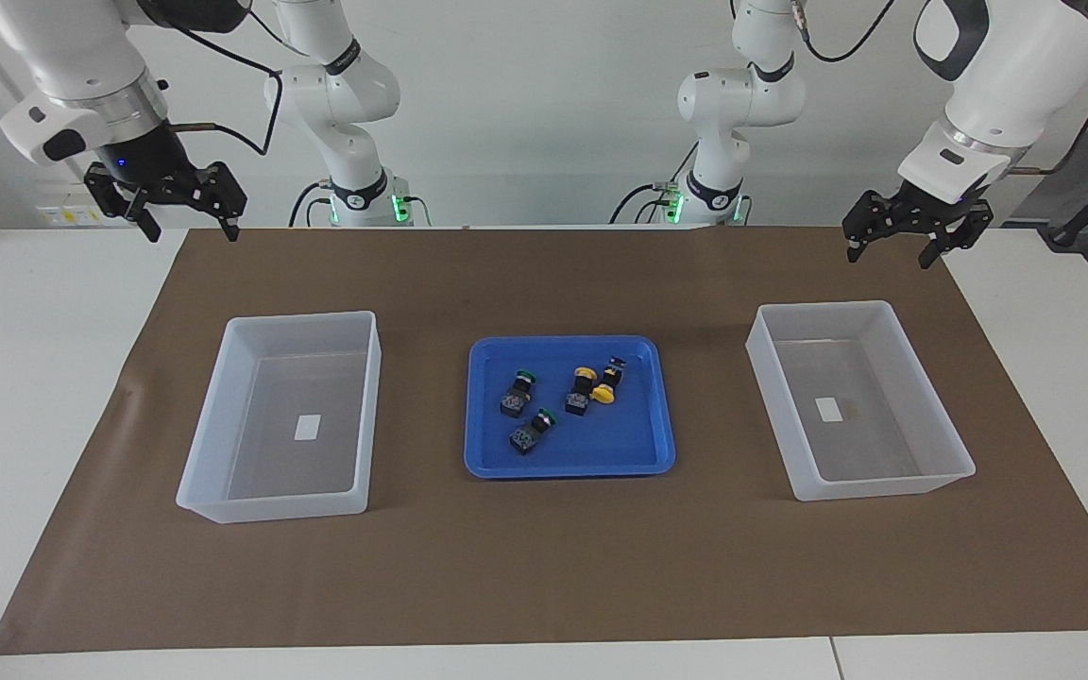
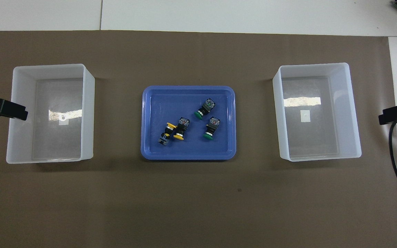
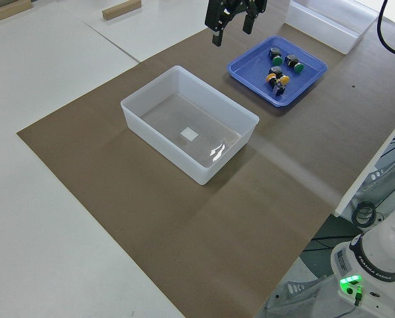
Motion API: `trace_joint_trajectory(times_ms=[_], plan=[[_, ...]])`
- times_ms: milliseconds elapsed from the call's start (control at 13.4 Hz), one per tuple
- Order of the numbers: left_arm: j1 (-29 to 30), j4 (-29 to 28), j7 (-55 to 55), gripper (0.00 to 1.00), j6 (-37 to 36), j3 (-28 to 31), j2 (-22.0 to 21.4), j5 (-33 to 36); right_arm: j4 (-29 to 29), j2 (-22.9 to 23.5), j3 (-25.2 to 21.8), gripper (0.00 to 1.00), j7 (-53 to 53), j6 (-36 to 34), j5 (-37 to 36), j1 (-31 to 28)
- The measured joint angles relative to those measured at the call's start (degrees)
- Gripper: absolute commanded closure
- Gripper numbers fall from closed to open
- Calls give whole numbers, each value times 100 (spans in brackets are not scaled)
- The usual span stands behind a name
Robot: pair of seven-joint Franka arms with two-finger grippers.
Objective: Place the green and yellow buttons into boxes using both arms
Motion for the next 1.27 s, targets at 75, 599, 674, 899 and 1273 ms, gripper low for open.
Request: trace_joint_trajectory(times_ms=[75,599,674,899,1273], plan=[[0,-1,0,0,0,-1,0,0,0,-9,0,0,0,0,0,0],[-5,-5,0,0,4,-17,0,0,-2,-21,0,0,0,0,0,0],[-5,-4,0,0,38,-17,0,0,-5,-21,0,0,0,0,0,0],[-4,-1,1,0,235,-16,-1,0,-14,-24,1,0,0,-4,0,4],[-25,-4,6,0,393,-40,-2,-1,-31,-27,4,0,327,-5,6,107]])
